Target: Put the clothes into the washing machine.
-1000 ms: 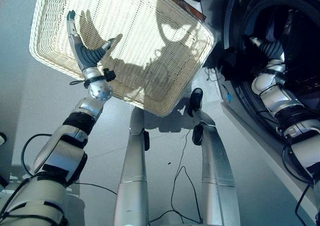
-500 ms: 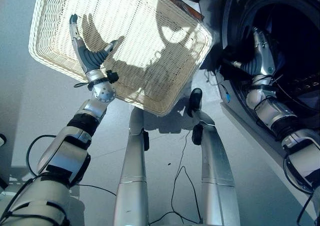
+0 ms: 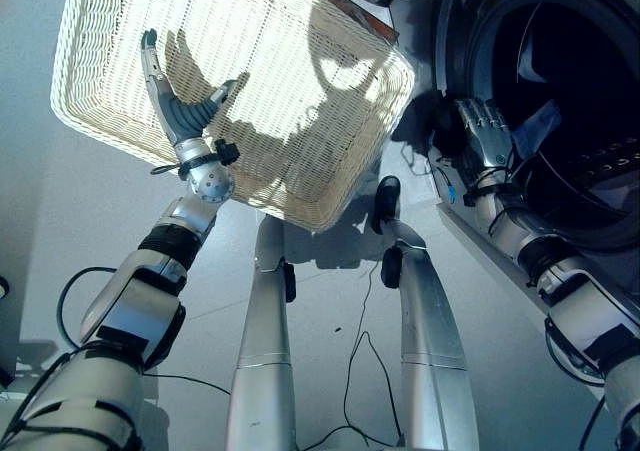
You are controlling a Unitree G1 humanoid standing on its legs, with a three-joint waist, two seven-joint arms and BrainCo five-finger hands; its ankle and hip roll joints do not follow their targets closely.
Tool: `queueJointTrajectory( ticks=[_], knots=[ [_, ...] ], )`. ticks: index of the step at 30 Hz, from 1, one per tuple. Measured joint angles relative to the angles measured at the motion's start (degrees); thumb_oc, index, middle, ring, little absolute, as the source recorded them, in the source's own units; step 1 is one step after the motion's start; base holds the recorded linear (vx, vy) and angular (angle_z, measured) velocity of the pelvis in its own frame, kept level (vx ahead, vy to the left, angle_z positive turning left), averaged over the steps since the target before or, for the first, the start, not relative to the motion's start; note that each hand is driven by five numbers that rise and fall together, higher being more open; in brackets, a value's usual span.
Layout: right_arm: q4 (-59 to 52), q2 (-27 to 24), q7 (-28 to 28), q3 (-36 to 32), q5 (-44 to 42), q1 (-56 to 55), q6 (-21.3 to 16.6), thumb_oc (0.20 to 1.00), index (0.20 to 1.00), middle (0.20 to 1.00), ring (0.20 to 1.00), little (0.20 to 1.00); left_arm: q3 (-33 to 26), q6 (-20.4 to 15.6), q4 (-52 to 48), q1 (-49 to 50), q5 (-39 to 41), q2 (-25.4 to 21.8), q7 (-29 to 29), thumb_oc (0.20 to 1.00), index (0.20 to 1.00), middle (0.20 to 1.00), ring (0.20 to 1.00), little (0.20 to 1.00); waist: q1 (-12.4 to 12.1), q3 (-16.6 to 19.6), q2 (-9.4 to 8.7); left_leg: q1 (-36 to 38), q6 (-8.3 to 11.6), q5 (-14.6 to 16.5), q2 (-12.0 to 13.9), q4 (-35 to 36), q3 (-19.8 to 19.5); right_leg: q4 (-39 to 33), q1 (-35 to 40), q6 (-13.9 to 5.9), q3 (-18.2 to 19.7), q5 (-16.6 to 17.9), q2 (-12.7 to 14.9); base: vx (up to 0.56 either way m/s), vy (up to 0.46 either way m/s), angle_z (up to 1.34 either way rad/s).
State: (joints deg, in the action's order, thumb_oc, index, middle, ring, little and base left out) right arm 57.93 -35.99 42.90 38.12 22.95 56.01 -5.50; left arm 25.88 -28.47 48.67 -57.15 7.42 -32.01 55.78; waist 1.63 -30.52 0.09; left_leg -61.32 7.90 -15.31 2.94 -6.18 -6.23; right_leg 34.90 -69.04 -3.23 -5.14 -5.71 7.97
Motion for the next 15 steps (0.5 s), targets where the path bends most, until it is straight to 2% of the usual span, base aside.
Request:
queueJointTrajectory(
  ticks=[9,10,11,12,15],
  knots=[
    [3.93,1.81,2.01,0.78,0.16,2.33,7.48,1.0,1.0,1.0,1.0,1.0,0.03,-0.01,0.12,-0.69,0.01,1.21,-0.04,1.0,1.0,1.0,1.0,1.0,-1.99,0.06,0.11,0.0,0.22,0.18,0.0,-0.22,0.04,0.68,-0.22,0.09,0.15,-0.03,0.01,0.0,0.0,0.0],
    [3.96,1.81,2.41,0.78,0.18,2.5,8.27,0.9,0.9,0.9,0.9,0.9,0.04,-0.01,0.12,-0.71,0.01,1.37,-0.04,1.0,1.0,1.0,1.0,1.0,-2.3,0.06,0.11,0.0,0.22,0.18,0.01,-0.23,0.04,0.78,-0.29,0.11,0.17,-0.04,0.01,0.0,0.0,0.0],
    [4.03,1.81,2.67,0.78,0.18,2.84,8.92,0.683,0.683,0.683,0.683,0.683,0.04,-0.01,0.12,-0.7,0.02,1.51,-0.04,1.0,1.0,1.0,1.0,1.0,-2.51,0.07,0.12,0.0,0.24,0.2,0.02,-0.23,0.04,0.88,-0.34,0.13,0.18,-0.05,0.01,0.0,0.0,0.0],
    [4.21,1.81,2.82,0.78,0.65,3.11,9.62,0.2,0.2,0.2,0.2,0.2,0.04,-0.01,0.13,-0.66,0.02,1.59,-0.04,1.0,1.0,1.0,1.0,1.0,-2.59,0.07,0.13,0.0,0.31,0.36,0.02,-0.24,0.02,0.93,-0.35,0.14,0.19,-0.06,0.01,0.0,0.0,0.0],
    [5.19,1.82,2.87,0.9,2.08,5.25,10.98,0.2,0.2,0.2,0.2,0.2,0.04,-0.01,0.12,-0.73,0.01,1.78,-0.04,1.0,1.0,1.0,1.0,1.0,-2.7,0.07,0.13,0.0,0.25,0.39,0.0,-0.23,0.0,0.93,-0.35,0.14,0.19,-0.05,0.02,0.0,0.0,0.0]
  ],
)
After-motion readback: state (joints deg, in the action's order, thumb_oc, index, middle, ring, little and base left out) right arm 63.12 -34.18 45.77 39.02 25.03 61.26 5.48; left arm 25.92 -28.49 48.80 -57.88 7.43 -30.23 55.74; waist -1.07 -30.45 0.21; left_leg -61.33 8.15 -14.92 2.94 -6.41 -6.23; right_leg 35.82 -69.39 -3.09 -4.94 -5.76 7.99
